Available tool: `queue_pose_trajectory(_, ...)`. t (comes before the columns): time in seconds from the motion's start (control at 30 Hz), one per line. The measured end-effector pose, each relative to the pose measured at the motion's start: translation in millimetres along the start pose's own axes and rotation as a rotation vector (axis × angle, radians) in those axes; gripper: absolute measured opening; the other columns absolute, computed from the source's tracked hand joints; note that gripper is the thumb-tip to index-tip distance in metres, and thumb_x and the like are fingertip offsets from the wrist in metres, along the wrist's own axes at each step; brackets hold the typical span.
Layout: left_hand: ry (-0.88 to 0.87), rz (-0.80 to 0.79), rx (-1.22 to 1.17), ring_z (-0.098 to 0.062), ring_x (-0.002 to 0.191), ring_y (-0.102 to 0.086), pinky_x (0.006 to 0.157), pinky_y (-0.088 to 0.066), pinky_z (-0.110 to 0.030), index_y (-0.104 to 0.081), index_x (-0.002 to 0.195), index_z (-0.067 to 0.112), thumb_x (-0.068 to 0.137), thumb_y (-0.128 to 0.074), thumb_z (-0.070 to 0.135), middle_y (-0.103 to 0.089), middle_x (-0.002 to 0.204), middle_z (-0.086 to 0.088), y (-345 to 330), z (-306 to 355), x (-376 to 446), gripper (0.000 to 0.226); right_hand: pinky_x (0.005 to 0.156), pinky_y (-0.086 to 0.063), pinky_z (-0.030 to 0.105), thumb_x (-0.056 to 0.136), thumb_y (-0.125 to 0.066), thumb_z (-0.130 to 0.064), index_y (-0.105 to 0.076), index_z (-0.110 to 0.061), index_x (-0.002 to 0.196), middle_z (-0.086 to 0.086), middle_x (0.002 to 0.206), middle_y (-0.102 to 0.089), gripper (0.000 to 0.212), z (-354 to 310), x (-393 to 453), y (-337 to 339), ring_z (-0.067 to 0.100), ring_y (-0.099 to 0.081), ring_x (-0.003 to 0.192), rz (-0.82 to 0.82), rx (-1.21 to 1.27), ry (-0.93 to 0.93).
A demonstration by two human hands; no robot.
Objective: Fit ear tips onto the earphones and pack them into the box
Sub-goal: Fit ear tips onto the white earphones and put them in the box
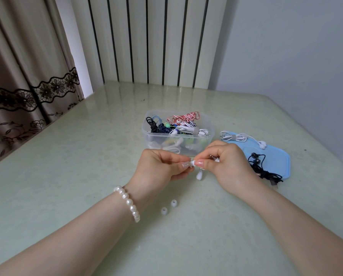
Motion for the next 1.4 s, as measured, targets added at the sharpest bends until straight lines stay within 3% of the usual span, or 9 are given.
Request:
queue_pose_trajectory(0.23, 0.122, -0.02, -0.292, -0.02, 0.071, -0.07, 0.069, -0.058, -0.025, -0.068, 0.076, -0.004, 0.079, -0.057, -0.012, -0.071, 0.075, -0.017, -3.8, -1.7, -0.9, 0.014, 0.057, -0.036, 0.009, 0.078, -0.068, -0.007, -0.072, -0.008, 0.075, -0.01, 0.073, -0.048, 0.005, 2.4, -4.5, -4.0, 0.012, -0.052, 0.058, 0.212, -0.023, 0.088)
queue_pose_trajectory(0.4, 0.217, -0.053, -0.46, -0.019, 0.072, -0.071, 0.07, -0.056, -0.026, -0.065, 0.085, -0.003, 0.084, -0.051, -0.009, -0.072, 0.081, -0.016, -5.3, -2.8, -0.6, 0.015, 0.058, -0.034, 0.007, 0.078, -0.061, -0.011, -0.071, -0.007, 0.077, -0.004, 0.073, -0.047, 0.011, -0.5, -9.8, -8.4, 0.008, -0.046, 0.064, 0.328, -0.158, 0.315)
queue_pose_trajectory(0.47, 0.196, -0.052, -0.433, -0.017, 0.073, -0.071, 0.073, -0.055, -0.025, -0.065, 0.088, -0.003, 0.085, -0.051, -0.007, -0.072, 0.083, -0.014, -5.1, -3.3, 0.2, 0.015, 0.058, -0.034, 0.005, 0.078, -0.064, -0.006, -0.071, -0.006, 0.075, -0.003, 0.07, -0.048, 0.008, -1.1, -8.6, -7.2, 0.004, -0.049, 0.061, 0.275, -0.071, 0.298)
queue_pose_trajectory(0.57, 0.125, -0.03, -0.328, -0.016, 0.071, -0.07, 0.074, -0.055, -0.025, -0.065, 0.087, -0.003, 0.084, -0.054, -0.006, -0.072, 0.08, -0.013, -3.3, -2.7, 1.4, 0.013, 0.056, -0.035, 0.008, 0.077, -0.068, -0.002, -0.071, -0.012, 0.072, -0.008, 0.064, -0.054, 0.012, 2.2, -1.3, -1.5, -0.003, -0.049, 0.051, 0.109, 0.225, 0.061)
queue_pose_trajectory(0.7, 0.092, -0.027, -0.293, -0.015, 0.065, -0.069, 0.066, -0.057, -0.024, -0.066, 0.084, 0.0, 0.081, -0.056, -0.006, -0.071, 0.071, -0.011, -0.7, 2.4, 1.8, 0.012, 0.048, -0.037, 0.015, 0.078, -0.067, -0.007, -0.071, -0.016, 0.073, -0.006, 0.054, -0.056, 0.012, 8.0, 1.1, 2.6, 0.007, -0.045, 0.049, -0.021, 0.454, -0.164)
queue_pose_trajectory(0.83, 0.192, -0.059, -0.394, -0.012, 0.056, -0.067, 0.058, -0.057, -0.021, -0.066, 0.081, 0.0, 0.078, -0.056, -0.005, -0.07, 0.065, -0.009, 0.4, 3.2, 2.0, 0.011, 0.045, -0.034, 0.018, 0.069, -0.067, -0.012, -0.071, -0.014, 0.073, -0.006, 0.051, -0.056, 0.005, 1.3, -2.5, -0.7, 0.008, -0.044, 0.047, -0.113, 0.591, -0.199)
queue_pose_trajectory(0.93, 0.253, -0.088, -0.443, -0.01, 0.053, -0.066, 0.054, -0.056, -0.021, -0.066, 0.079, 0.001, 0.072, -0.058, -0.004, -0.069, 0.062, -0.007, -0.5, 2.4, 2.2, 0.012, 0.048, -0.034, 0.02, 0.06, -0.066, -0.02, -0.071, -0.014, 0.07, -0.006, 0.051, -0.057, 0.013, -1.7, -3.3, -0.6, 0.01, -0.044, 0.049, -0.141, 0.661, -0.218)
queue_pose_trajectory(1.13, 0.325, -0.119, -0.454, -0.008, 0.048, -0.063, 0.05, -0.055, -0.02, -0.07, 0.059, 0.006, 0.061, -0.061, 0.001, -0.065, 0.055, -0.005, -1.2, -1.7, 1.6, 0.01, 0.05, -0.033, 0.022, 0.058, -0.066, -0.02, -0.074, -0.014, 0.065, -0.003, 0.053, -0.055, 0.012, -4.2, -4.3, -0.8, 0.013, -0.043, 0.053, -0.169, 0.693, -0.204)
queue_pose_trajectory(1.4, 0.416, -0.198, -0.504, -0.009, 0.049, -0.065, 0.047, -0.054, -0.02, -0.07, 0.058, 0.004, 0.063, -0.058, 0.003, -0.066, 0.056, -0.006, -3.8, -1.0, -1.4, 0.013, 0.051, -0.036, 0.021, 0.057, -0.067, -0.02, -0.075, -0.015, 0.066, 0.0, 0.056, -0.057, 0.012, -7.8, -4.9, 0.0, 0.012, -0.044, 0.053, -0.185, 0.678, -0.123)
Point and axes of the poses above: each hand's wrist, its own x-axis towards the middle knuckle, its own y-axis out of the back of the hand, z = x × y, the point moved 3 cm from there along x, towards the middle knuckle
